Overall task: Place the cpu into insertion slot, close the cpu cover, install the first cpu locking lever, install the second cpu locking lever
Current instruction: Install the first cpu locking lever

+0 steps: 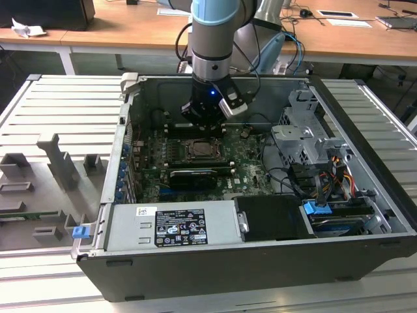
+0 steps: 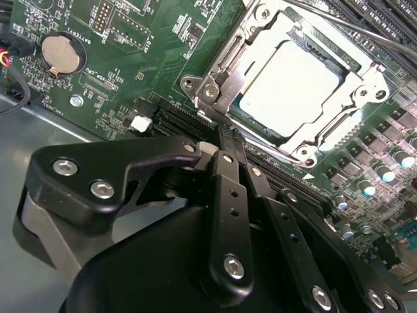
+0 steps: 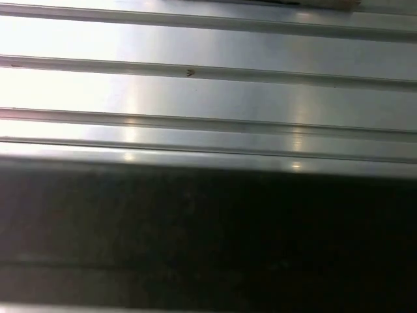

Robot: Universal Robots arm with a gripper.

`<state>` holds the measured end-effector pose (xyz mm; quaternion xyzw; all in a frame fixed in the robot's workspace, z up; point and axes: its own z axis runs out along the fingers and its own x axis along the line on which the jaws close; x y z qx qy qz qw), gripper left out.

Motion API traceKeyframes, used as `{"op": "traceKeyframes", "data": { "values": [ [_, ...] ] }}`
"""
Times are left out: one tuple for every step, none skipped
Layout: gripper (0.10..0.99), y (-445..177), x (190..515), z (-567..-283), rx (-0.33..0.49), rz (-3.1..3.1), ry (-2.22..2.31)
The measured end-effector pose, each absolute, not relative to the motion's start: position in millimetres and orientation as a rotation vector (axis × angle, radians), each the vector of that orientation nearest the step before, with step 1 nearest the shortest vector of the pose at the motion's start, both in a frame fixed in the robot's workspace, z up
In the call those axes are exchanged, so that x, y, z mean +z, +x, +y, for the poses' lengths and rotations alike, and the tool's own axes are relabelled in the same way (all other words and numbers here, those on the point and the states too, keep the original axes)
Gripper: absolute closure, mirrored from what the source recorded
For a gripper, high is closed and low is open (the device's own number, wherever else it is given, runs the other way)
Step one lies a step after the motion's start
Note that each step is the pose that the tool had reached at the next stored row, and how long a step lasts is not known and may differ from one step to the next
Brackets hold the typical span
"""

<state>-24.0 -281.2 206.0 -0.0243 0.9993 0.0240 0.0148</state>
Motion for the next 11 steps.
{"op": "traceKeyframes", "data": {
  "values": [
    [0.980, -24.0, 205.7, -281.2, 0.071, 3.110, -0.076],
    [0.980, -24.0, 205.4, -281.2, 0.069, 3.110, -0.076],
    [0.980, -24.0, 205.0, -281.2, 0.066, 3.110, -0.076],
    [0.980, -24.0, 204.6, -281.2, 0.064, 3.111, -0.076],
    [0.980, -24.0, 204.1, -281.3, 0.061, 3.111, -0.076],
    [0.980, -24.0, 203.5, -281.3, 0.058, 3.111, -0.076],
    [0.980, -23.9, 203.1, -281.2, 0.053, 3.111, -0.076],
    [0.980, -23.9, 203.1, -281.3, 0.049, 3.111, -0.076],
    [0.980, -23.9, 203.4, -281.3, 0.049, 3.111, -0.076],
    [0.980, -23.8, 203.9, -281.2, 0.050, 3.111, -0.076],
    [0.980, -23.7, 204.5, -281.1, 0.051, 3.110, -0.076]
  ]
}}
